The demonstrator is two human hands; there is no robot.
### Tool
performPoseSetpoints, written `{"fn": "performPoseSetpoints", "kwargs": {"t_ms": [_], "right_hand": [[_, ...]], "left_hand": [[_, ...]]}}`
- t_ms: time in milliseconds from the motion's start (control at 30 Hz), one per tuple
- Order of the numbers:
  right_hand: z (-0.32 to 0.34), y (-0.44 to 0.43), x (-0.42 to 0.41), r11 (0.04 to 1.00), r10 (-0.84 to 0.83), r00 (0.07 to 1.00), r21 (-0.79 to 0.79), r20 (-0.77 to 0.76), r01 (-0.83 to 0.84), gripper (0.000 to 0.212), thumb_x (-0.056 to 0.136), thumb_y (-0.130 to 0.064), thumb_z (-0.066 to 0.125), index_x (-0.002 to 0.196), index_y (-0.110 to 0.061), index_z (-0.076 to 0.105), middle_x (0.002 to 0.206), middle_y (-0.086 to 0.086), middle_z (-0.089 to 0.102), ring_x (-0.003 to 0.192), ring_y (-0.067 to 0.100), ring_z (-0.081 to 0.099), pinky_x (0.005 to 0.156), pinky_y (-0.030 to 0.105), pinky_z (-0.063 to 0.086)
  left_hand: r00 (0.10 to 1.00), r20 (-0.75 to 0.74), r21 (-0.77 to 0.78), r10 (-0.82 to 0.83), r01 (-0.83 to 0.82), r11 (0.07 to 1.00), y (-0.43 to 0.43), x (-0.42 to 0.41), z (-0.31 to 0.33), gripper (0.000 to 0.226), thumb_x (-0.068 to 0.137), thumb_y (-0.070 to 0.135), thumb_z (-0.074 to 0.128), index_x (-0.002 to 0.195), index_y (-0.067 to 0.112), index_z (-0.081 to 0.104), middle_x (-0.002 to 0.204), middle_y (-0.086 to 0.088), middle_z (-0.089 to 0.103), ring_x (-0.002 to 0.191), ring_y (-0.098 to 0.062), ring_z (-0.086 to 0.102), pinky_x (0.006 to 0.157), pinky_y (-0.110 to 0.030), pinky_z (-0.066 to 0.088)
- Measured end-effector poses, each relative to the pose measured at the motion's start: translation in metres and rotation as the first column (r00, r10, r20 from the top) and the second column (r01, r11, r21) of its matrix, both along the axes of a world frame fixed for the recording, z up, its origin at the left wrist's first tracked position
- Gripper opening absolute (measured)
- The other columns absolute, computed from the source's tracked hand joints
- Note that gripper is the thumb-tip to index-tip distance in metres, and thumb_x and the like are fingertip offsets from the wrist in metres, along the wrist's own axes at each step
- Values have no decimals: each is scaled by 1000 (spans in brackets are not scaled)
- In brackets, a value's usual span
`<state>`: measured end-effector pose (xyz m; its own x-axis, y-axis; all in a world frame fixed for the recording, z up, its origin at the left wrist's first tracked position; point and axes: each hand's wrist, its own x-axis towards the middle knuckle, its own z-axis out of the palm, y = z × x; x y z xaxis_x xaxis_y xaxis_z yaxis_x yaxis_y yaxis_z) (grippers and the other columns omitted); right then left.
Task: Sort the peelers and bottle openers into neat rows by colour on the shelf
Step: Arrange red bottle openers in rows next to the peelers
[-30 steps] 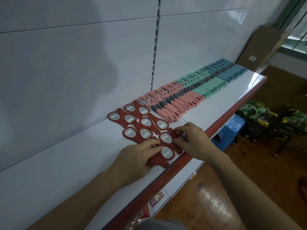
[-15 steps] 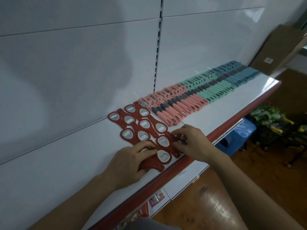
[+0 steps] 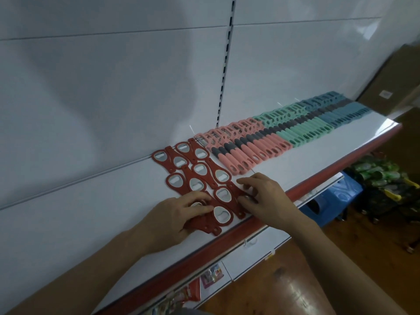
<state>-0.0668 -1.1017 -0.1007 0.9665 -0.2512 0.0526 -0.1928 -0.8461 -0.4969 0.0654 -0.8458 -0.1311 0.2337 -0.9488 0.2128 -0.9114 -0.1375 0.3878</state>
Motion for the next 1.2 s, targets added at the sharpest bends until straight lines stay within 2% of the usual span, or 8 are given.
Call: {"fn": "performPoseSetpoints", "kwargs": {"t_ms": [200,333,433,567,767,867,1033,1200], "right_hand": [[9,0,16,998,37,986,-64,163,-27,33,94,-30,68,126,-26,65,111,-11,59,98,8,53,87,29,50],[17,13,60,983,164,970,-111,178,-146,21,95,-27,66,115,-23,70,101,-5,60,93,13,52,81,34,51],[20,26,94,976,207,959,-110,192,-189,21,95,-29,64,115,-24,69,95,-10,57,82,9,52,76,31,49],[38,55,120,952,232,923,124,306,-280,38,92,-33,71,129,-28,61,100,-14,65,83,2,62,76,14,47],[44,88,164,887,356,885,191,299,-421,16,92,-23,73,106,-17,74,94,-9,73,80,0,67,74,15,52],[44,97,184,861,358,893,274,273,-429,5,94,-15,71,97,-13,74,86,-4,74,73,3,68,70,14,51],[44,100,228,909,354,925,179,139,-375,10,93,-14,69,98,-15,78,84,-3,73,67,5,61,72,18,48],[28,117,244,894,449,893,-8,34,-449,18,95,-19,69,111,-16,76,102,-3,72,84,9,58,83,21,46]], "left_hand": [[935,-103,-279,339,-355,892,14,42,12,28,94,13,64,120,17,72,115,6,62,101,-11,63,89,-27,53],[832,-154,-122,533,-552,825,11,79,25,38,88,29,79,124,18,72,110,7,57,95,-12,59,84,-28,46],[816,-226,-53,532,-556,829,9,83,25,39,87,28,81,123,22,69,104,7,56,85,0,55,79,-20,41],[730,-567,-48,381,-492,870,14,73,36,33,95,-2,51,109,27,59,93,15,63,81,11,56,78,-16,41],[400,-894,-85,202,-594,800,35,66,42,26,105,6,52,122,13,70,117,-14,74,110,-35,71,94,-49,57],[317,-921,-102,228,-759,643,39,62,43,19,104,10,55,109,12,73,103,-11,78,94,-34,76,75,-41,63],[367,-743,-226,559,-925,306,57,78,16,32,103,41,49,89,21,69,62,17,62,57,-6,57,60,-32,46],[400,-836,-267,375,-894,360,58,79,10,54,92,50,41,99,1,64,67,12,45,60,-9,36,58,-30,29]]}}
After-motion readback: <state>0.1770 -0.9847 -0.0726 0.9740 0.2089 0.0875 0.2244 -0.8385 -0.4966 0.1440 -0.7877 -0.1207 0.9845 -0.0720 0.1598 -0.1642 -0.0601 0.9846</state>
